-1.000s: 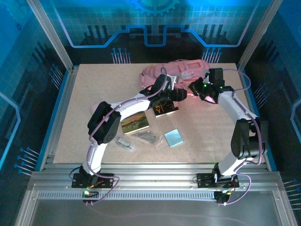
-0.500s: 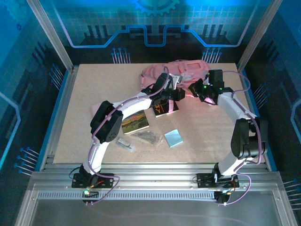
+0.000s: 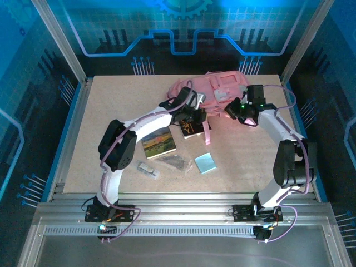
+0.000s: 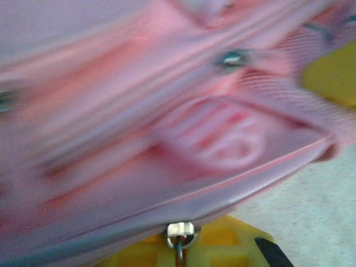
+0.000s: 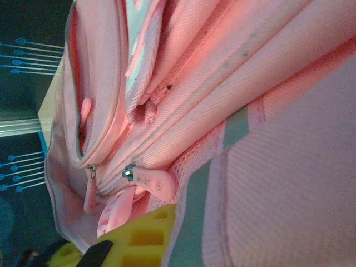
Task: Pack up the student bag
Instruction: Unzip the student bag at the top-right of the table.
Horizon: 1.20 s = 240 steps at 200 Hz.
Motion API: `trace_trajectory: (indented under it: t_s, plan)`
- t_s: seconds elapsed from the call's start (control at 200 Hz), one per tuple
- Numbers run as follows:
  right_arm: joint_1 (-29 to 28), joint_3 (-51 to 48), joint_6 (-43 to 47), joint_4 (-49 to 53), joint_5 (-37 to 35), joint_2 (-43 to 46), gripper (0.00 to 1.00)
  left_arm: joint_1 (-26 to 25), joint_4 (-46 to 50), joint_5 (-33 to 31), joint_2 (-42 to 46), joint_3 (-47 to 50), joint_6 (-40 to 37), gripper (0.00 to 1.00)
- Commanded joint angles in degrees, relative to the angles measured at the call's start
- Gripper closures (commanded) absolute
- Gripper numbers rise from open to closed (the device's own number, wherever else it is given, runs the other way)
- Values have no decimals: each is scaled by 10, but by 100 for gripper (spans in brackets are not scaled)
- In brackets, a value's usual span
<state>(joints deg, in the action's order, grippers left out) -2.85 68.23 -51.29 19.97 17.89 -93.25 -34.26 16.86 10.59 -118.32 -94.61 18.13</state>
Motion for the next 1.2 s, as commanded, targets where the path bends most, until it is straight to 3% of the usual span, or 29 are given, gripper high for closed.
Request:
trace_trajectory:
  t_s: [0.0, 0.125, 0.235, 0.395, 0.455, 0.585, 0.665, 0.956, 1.196]
  plan:
    - [25, 0, 39, 13, -41, 21, 100, 31, 136, -103, 36, -1, -46, 100]
    - [33, 9, 55, 18, -44, 9, 100, 51, 160, -134, 51, 14, -67, 100]
    - [56, 23, 71, 26, -51, -8, 100, 83, 186, -125, 61, 18, -72, 100]
    - [68, 62, 87, 32, -36, -45, 98, 67, 173, -33, 95, 22, -62, 100]
    - [68, 78, 86, 35, -13, -59, 89, 45, 160, -11, 105, 13, -46, 100]
    - [69, 88, 83, 58, 9, -59, 47, -7, 132, 30, 95, -23, -12, 100]
    - [69, 71, 82, 78, 11, -34, 36, -30, 122, 59, 66, -61, 16, 100]
    - [84, -48, 30, 110, 118, 104, 30, -75, 154, 77, -55, -223, 29, 100]
    - [44, -91, -69, 24, 160, 111, 29, -97, 136, 86, -50, -202, 36, 100]
